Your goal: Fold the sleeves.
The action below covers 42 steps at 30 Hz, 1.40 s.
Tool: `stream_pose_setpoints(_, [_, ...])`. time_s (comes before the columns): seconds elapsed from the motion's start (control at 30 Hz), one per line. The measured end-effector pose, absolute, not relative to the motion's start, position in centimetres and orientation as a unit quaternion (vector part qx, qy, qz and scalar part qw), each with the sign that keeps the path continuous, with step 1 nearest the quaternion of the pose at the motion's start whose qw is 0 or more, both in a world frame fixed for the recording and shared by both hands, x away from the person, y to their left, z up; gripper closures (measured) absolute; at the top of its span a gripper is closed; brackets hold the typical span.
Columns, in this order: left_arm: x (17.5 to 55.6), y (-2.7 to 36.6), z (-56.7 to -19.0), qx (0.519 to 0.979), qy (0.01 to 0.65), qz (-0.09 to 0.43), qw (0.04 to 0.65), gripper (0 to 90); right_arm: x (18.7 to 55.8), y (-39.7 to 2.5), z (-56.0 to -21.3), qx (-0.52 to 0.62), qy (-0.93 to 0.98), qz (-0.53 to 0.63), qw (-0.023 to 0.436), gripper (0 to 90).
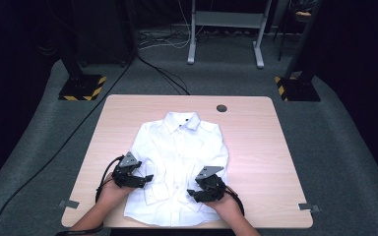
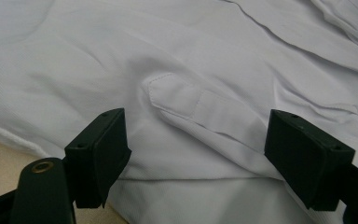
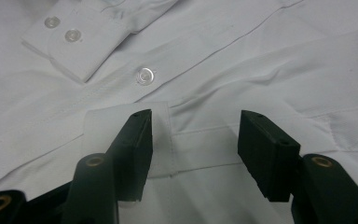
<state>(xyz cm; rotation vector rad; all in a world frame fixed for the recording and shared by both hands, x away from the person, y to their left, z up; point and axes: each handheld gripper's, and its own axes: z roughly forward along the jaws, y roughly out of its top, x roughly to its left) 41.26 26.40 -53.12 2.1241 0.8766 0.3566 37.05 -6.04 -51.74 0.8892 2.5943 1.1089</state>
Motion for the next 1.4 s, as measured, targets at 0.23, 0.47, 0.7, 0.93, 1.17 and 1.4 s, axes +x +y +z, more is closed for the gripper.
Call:
stream_pose_setpoints(0.23, [41.2, 26.4, -53.1, 0.839, 0.347, 0.142, 0.396, 20.9, 36.8, -6.2, -52.2, 0.306, 0.867, 0.385, 0.08, 44.3])
stream_pose_setpoints(0.47, [41.1, 26.4, -53.1, 0.838, 0.348, 0.14, 0.397, 20.8, 36.6, -6.2, -52.1, 0.3, 0.87, 0.383, 0.08, 44.8])
stream_pose_setpoints(0.7, [40.9, 26.4, -53.1, 0.838, 0.347, 0.139, 0.397, 20.5, 36.5, -6.2, -52.1, 0.297, 0.873, 0.379, 0.077, 44.8])
stream_pose_setpoints(0.93, [40.6, 26.5, -53.1, 0.838, 0.347, 0.138, 0.398, 20.5, 36.3, -5.9, -51.9, 0.294, 0.88, 0.365, 0.079, 46.3])
stream_pose_setpoints(1.17, [40.3, 26.5, -53.0, 0.839, 0.349, 0.133, 0.396, 20.5, 36.2, -5.7, -51.6, 0.294, 0.886, 0.351, 0.075, 46.9])
stream_pose_setpoints(1.4, [40.4, 26.4, -52.4, 0.84, 0.352, 0.131, 0.392, 23.1, 36.5, -5.6, -50.6, 0.29, 0.893, 0.337, 0.075, 44.1])
